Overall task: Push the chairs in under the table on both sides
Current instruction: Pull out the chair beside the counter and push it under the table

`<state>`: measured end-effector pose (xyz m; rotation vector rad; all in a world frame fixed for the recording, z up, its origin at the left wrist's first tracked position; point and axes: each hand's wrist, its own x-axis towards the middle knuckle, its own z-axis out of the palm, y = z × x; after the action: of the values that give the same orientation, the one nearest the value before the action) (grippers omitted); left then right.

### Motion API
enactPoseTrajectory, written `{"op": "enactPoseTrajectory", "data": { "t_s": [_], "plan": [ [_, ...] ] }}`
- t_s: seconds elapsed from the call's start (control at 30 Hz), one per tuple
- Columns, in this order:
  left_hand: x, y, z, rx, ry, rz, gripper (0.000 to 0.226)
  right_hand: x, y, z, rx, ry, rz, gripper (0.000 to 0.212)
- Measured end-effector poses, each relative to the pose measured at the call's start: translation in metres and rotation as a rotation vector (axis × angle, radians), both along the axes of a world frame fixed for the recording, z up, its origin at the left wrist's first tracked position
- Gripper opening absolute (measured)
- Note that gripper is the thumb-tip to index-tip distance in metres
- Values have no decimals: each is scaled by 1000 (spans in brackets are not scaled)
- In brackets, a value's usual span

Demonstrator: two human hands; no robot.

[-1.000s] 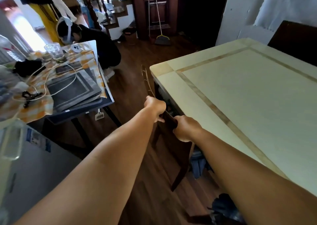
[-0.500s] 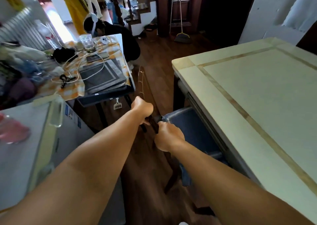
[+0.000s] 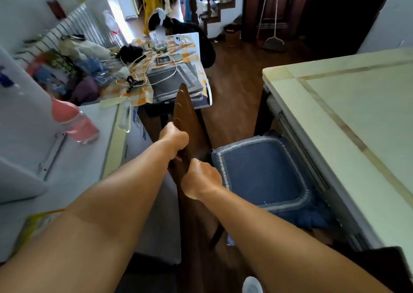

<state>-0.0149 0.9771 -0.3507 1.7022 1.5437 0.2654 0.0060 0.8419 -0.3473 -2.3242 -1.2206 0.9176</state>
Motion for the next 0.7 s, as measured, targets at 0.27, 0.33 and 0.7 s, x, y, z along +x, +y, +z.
{"op": "enactPoseTrajectory", "data": {
  "t_s": [0.27,0.33,0.7],
  "plan": [
    [-46,6,-4,87,43,77,41,-45,11,-14,35,-8,37,33],
    [-50,2,-3,86,35,82,40,-48,12,-16,29,-10,33,33],
    [-56,-44,39,136,-113,161,74,-25,-21,-8,109,334,-70,72]
  ]
}}
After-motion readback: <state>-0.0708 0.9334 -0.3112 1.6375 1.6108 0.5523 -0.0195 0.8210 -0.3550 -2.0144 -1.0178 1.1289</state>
